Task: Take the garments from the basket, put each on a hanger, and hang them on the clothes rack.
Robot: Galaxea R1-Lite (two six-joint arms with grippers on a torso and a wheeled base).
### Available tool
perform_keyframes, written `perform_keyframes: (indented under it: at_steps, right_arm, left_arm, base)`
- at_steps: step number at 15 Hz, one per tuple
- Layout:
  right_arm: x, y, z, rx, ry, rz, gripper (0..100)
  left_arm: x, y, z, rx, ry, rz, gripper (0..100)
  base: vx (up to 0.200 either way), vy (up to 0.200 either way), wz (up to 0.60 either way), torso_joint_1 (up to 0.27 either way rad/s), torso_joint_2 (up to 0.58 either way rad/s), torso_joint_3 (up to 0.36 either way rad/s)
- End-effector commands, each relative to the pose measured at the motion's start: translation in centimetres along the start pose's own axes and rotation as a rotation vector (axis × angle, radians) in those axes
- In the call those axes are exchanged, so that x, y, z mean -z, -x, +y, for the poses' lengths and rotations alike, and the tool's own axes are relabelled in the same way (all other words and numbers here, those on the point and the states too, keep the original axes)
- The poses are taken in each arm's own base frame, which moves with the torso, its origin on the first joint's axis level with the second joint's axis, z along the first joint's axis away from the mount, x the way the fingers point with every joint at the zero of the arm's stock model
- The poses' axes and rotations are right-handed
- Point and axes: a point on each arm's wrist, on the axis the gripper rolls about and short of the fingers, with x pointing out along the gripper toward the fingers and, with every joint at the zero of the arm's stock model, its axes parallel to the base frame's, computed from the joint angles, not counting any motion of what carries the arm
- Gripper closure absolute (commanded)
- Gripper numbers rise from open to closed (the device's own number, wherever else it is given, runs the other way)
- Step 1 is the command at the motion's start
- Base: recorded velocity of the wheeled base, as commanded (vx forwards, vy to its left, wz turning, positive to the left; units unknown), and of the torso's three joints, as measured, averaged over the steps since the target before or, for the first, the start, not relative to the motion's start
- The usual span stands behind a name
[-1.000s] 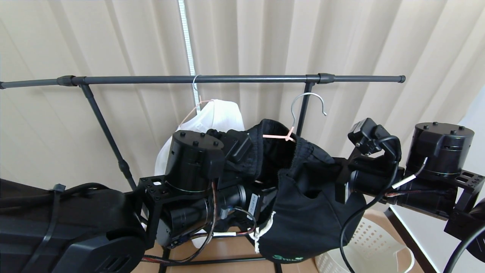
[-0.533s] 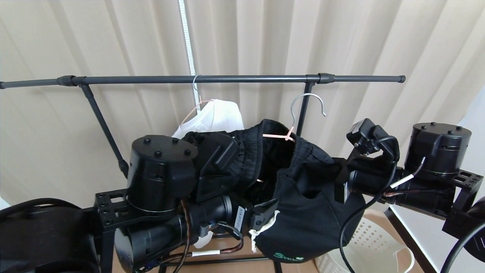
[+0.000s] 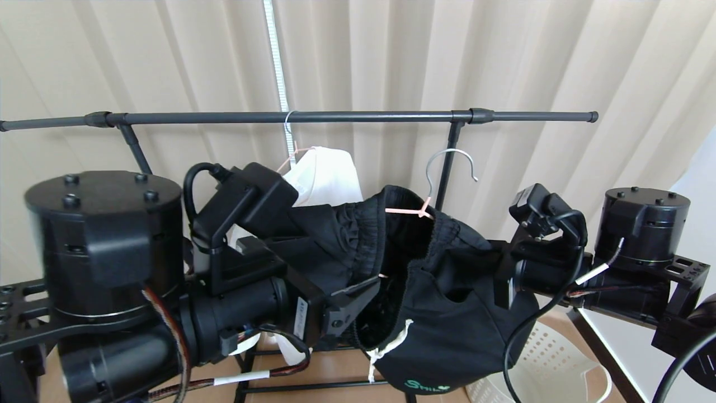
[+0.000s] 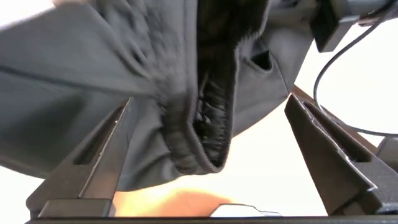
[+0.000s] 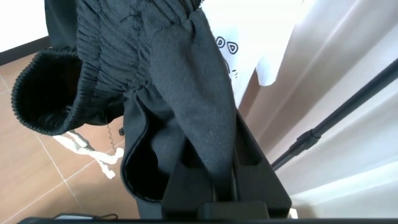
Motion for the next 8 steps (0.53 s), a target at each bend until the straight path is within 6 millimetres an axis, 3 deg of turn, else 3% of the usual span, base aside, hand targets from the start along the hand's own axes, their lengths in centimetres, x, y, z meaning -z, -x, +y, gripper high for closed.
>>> perform_keyframes:
  at_steps: [1,6,8]
  right_arm:
    - [0.5,0.1,0.2,-0.015,0.019,0.015,100]
    - [1.5,0.5,0.7,-0.087,0.095,0.03,100]
    - [1.8,0.7,0.8,-0.094,0.121,0.039,100]
  left_arm:
    - [-0.9,1.7,1.2,-0.034,-0.042,-0.045,0]
    - [-0.8,2.0,2.8,0.04,-0.19,0.003,0]
    - [-1.5,2.2,3.7,0.16,-0.197,0.052,0]
  base:
    - [0.0,0.0,0.0,0.0,0.0,0.0]
    - [0.0,0.0,0.0,0.0,0.0,0.0]
    - [0.0,0.0,0.0,0.0,0.0,0.0]
